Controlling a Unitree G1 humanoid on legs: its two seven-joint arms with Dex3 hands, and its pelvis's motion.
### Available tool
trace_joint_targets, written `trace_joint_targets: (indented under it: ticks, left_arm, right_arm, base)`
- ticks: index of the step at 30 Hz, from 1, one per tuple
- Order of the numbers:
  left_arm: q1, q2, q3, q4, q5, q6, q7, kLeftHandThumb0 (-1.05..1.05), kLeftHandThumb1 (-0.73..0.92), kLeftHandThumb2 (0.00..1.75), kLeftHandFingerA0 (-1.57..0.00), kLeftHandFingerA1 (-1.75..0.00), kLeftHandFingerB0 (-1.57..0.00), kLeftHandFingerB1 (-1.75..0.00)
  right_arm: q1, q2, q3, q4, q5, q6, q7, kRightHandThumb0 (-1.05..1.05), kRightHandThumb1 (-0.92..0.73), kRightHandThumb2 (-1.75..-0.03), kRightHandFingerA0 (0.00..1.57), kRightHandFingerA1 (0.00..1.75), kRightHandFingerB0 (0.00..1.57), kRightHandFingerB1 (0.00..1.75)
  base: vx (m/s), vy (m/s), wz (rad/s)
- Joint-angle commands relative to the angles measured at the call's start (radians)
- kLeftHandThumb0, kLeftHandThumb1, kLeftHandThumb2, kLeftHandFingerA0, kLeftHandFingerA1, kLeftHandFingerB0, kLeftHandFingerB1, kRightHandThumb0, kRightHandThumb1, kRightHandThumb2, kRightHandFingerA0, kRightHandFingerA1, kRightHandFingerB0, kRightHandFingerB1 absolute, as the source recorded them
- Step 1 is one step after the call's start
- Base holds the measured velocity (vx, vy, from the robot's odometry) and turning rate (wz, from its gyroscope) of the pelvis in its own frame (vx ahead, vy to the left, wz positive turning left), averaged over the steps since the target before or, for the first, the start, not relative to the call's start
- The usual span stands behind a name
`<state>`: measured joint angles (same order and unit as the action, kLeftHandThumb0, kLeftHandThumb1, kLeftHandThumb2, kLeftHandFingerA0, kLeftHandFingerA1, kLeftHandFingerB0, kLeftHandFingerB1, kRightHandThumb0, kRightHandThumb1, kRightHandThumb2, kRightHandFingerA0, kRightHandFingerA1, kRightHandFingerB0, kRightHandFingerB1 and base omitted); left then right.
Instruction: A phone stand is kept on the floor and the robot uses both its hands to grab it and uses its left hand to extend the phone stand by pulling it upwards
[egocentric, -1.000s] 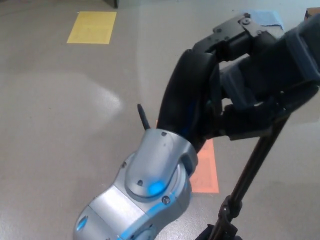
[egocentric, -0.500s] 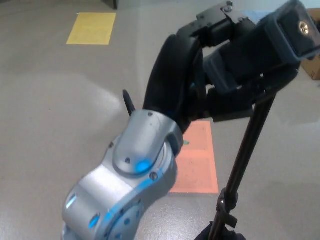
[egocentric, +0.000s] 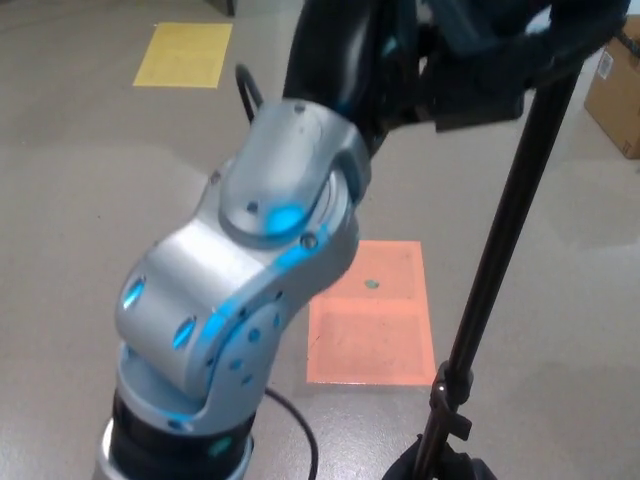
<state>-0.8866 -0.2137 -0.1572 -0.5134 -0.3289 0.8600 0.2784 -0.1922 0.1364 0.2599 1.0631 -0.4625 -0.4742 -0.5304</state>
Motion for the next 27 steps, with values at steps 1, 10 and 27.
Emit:
trace_joint_targets:
  ticks: [1, 10, 27]
  left_arm:
    - [-0.37, -0.122, 0.135, -0.015, -0.068, -0.043, 0.045, -0.28, 0.62, 0.61, -0.87, -1.67, -0.75, -1.56]
    - [-0.28, -0.159, 0.122, -0.076, -0.08, 0.0, 0.058, -0.26, 0.62, 0.6, -0.9, -1.69, -0.77, -1.61]
    - [0.775, -0.005, -0.207, -0.13, -0.121, -0.32, -0.096, -0.16, 0.71, 0.55, -0.75, -1.75, -0.63, -1.75]
  right_arm:
    - [0.038, -0.027, -0.02, 0.049, 0.034, 0.008, 0.0, -0.39, -0.65, -0.59, 1.06, 1.75, 0.97, 1.75]
    - [0.034, -0.019, -0.026, 0.056, 0.038, 0.01, 0.008, -0.39, -0.66, -0.59, 1.03, 1.75, 0.96, 1.75]
    - [0.051, -0.03, -0.037, -0.017, 0.036, -0.018, -0.003, -0.41, -0.67, -0.6, 1.04, 1.75, 0.97, 1.75]
  base:
    - [0.0, 0.0, 0.0]
    - [0.0, 0.0, 0.0]
    - [0.0, 0.0, 0.0]
